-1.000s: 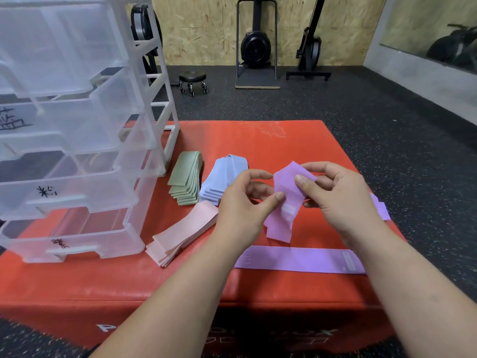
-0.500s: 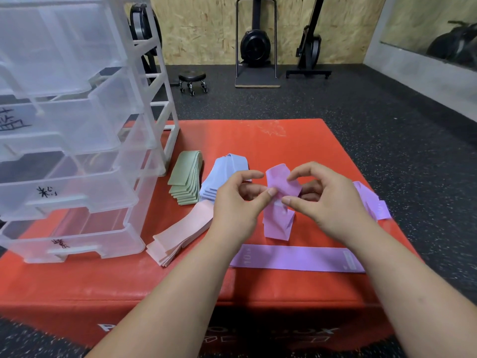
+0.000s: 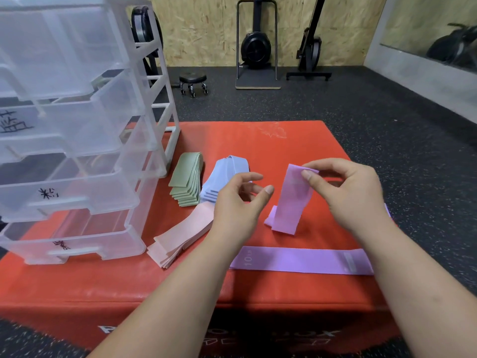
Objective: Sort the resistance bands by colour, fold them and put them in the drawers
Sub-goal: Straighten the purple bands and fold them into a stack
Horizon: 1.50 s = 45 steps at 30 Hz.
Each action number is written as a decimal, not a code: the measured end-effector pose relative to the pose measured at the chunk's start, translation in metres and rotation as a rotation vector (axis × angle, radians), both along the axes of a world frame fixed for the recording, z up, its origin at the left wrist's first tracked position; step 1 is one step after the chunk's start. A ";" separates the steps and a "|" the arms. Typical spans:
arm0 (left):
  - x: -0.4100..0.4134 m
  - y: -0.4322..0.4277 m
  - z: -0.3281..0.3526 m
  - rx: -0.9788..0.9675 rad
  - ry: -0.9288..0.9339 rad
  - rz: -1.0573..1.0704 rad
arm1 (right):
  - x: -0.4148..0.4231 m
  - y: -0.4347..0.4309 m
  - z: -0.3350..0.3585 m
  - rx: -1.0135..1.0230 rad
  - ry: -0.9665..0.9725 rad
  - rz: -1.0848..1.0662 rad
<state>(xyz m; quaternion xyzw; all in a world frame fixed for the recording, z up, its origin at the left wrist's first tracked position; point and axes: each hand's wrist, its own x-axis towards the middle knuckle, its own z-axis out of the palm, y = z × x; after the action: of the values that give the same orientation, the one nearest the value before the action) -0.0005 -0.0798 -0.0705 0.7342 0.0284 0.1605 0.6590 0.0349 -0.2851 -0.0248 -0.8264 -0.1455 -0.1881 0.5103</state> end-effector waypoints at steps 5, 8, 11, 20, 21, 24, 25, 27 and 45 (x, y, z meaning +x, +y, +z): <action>-0.001 -0.004 0.002 0.159 -0.058 -0.093 | -0.006 0.000 0.003 0.062 0.090 0.100; -0.003 -0.008 0.004 0.183 -0.063 -0.187 | -0.012 0.004 0.007 0.100 0.130 0.184; -0.004 -0.009 0.001 0.128 -0.054 -0.215 | -0.016 0.006 0.010 0.080 0.127 0.230; -0.003 -0.008 0.005 0.200 -0.070 -0.262 | -0.024 -0.001 0.019 -0.230 0.052 0.180; -0.001 -0.008 0.002 0.258 -0.067 -0.283 | -0.025 -0.001 0.020 -0.180 0.056 0.197; 0.001 -0.004 -0.003 0.400 -0.034 -0.351 | -0.028 -0.002 0.030 0.075 0.069 0.255; 0.001 -0.003 -0.004 0.425 -0.019 -0.369 | -0.028 -0.003 0.033 0.166 0.068 0.244; 0.001 0.000 -0.006 0.488 0.010 -0.378 | -0.029 -0.010 0.037 0.333 0.069 0.184; 0.003 0.047 -0.018 0.295 0.324 -0.282 | -0.016 -0.121 -0.036 0.392 0.597 -0.166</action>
<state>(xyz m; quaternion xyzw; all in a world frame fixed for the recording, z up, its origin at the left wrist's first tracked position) 0.0024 -0.0328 -0.0885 0.8353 0.0073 -0.0499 0.5475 0.0188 -0.4058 -0.0608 -0.7406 0.1160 -0.0036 0.6619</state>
